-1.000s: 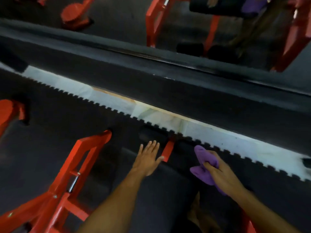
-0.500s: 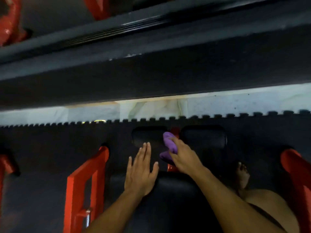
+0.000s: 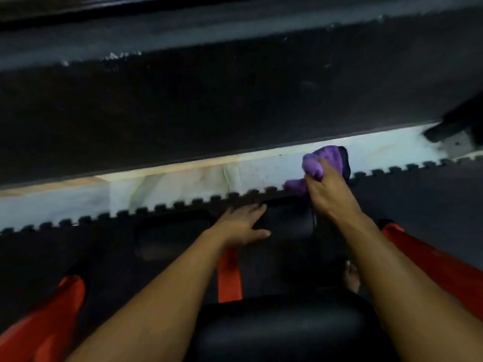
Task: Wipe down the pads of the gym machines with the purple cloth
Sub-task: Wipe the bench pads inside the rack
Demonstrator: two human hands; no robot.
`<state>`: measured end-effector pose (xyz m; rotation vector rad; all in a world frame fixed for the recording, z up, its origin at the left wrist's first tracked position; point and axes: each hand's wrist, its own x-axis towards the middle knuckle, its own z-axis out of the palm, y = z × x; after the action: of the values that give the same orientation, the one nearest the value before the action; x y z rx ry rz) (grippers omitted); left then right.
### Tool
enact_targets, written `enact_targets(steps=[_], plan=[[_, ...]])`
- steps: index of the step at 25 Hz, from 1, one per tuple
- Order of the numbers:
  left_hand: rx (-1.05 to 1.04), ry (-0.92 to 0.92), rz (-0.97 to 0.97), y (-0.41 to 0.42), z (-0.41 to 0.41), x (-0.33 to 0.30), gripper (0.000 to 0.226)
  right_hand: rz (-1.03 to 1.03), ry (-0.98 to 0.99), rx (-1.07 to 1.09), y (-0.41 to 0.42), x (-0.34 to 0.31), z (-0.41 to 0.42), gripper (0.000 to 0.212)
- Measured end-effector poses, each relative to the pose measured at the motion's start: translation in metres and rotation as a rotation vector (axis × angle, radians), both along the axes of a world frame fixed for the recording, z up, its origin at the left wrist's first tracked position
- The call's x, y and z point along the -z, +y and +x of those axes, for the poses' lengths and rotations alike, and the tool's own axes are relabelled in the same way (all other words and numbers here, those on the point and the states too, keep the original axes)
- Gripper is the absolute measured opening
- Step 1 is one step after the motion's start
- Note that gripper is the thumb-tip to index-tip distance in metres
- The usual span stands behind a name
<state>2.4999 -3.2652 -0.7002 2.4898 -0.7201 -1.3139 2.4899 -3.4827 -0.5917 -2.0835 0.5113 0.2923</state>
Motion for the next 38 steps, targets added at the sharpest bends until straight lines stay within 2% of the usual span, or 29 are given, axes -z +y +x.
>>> enact_targets(steps=[2,3,5,7,10,11,12,14,16,17,19,21,23,25,26,28,30,31,32,34,36,38], plan=[[-0.064,0.082,0.052,0.025,0.004,0.02,0.102,-0.352,0.203,-0.255,-0.008,0.038,0.02,0.042],[-0.125,0.085,0.059,0.035,0.004,0.024,0.106,-0.427,0.276,-0.39,-0.006,0.056,0.024,0.054],[-0.213,0.037,0.03,0.037,0.0,0.031,0.106,-0.427,0.382,-0.645,0.006,0.084,0.018,0.057],[-0.219,-0.029,0.051,0.028,-0.004,0.037,0.099,-0.401,0.362,-0.826,0.027,0.095,0.008,0.056],[-0.24,-0.053,0.064,0.027,-0.005,0.039,0.06,-0.426,0.232,-1.042,0.056,0.094,0.006,0.063],[-0.252,-0.039,0.041,0.028,-0.005,0.038,0.049,-0.491,0.189,-1.087,0.06,0.095,0.006,0.068],[-0.254,-0.04,0.029,0.028,-0.005,0.037,0.05,-0.571,0.165,-1.075,0.058,0.095,0.009,0.069],[-0.225,-0.04,0.074,0.026,-0.006,0.033,0.073,-0.717,0.23,-0.925,0.038,0.099,0.019,0.061],[-0.232,-0.027,0.083,0.024,-0.004,0.034,0.09,-0.747,0.412,-0.736,0.01,0.102,0.026,0.054],[-0.244,-0.013,0.08,0.025,-0.003,0.035,0.095,-0.68,0.48,-0.633,-0.002,0.1,0.028,0.052],[-0.265,0.032,0.086,0.026,0.001,0.037,0.101,-0.419,0.523,-0.422,-0.016,0.087,0.035,0.053],[-0.27,0.078,0.088,0.026,0.006,0.036,0.103,-0.178,0.454,-0.221,-0.018,0.072,0.048,0.046],[-0.29,0.128,0.061,0.023,0.009,0.029,0.101,0.082,0.329,0.094,-0.017,0.057,0.061,0.031],[-0.428,0.102,-0.082,0.016,0.019,0.014,0.096,0.399,0.231,0.343,-0.016,0.044,0.065,0.028],[-0.544,0.027,-0.213,0.012,0.026,0.003,0.092,0.537,0.196,0.382,-0.015,0.04,0.064,0.034],[-0.726,-0.236,-0.496,0.008,0.041,-0.023,0.081,0.708,0.179,0.359,-0.014,0.034,0.061,0.041],[-0.697,-0.433,-0.627,0.007,0.057,-0.044,0.075,0.8,0.218,0.268,-0.014,0.032,0.061,0.032],[-0.63,-0.443,-0.623,0.007,0.062,-0.051,0.075,0.835,0.255,0.235,-0.014,0.033,0.061,0.019],[-0.562,-0.406,-0.585,0.008,0.065,-0.055,0.074,0.878,0.296,0.22,-0.013,0.036,0.06,0.015],[-0.498,-0.297,-0.529,0.013,0.065,-0.057,0.049,0.958,0.358,0.213,-0.011,0.039,0.058,0.026],[-0.551,-0.221,-0.57,0.017,0.065,-0.054,0.016,0.945,0.396,0.151,-0.009,0.038,0.055,0.019],[-0.649,-0.205,-0.615,0.019,0.065,-0.05,0.013,0.871,0.444,-0.049,-0.011,0.034,0.054,0.03]])
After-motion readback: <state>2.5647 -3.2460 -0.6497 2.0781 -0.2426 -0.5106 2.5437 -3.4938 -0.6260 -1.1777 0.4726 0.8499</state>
